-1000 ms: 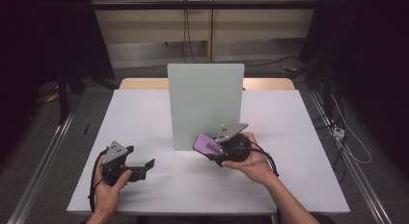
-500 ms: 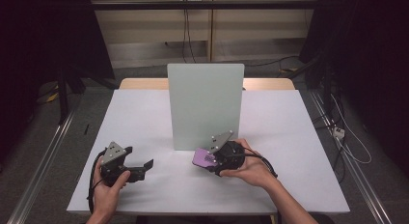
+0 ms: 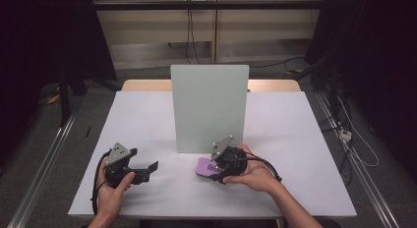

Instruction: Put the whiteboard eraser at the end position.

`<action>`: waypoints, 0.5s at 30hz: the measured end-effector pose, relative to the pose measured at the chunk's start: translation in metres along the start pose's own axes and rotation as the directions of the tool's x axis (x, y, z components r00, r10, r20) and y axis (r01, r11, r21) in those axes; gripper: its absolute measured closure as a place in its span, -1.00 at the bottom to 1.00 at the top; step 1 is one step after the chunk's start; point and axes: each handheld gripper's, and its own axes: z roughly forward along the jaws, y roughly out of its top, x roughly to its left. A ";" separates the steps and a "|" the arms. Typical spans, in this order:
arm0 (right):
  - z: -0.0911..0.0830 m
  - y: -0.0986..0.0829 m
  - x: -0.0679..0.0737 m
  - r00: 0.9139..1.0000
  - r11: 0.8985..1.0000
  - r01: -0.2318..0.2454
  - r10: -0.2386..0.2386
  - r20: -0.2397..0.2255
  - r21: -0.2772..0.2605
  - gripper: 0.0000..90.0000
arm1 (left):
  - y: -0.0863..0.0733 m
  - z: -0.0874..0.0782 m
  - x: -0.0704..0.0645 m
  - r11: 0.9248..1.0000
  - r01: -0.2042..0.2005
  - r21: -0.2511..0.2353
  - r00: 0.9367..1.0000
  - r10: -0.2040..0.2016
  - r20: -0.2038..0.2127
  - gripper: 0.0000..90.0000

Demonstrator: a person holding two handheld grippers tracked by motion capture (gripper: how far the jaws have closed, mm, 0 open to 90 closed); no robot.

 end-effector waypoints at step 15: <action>0.008 -0.004 -0.005 0.998 0.998 -0.066 0.065 -0.013 -0.015 -0.12 | -0.001 -0.003 0.000 1.000 -0.006 -0.006 1.000 0.006 0.009 -0.87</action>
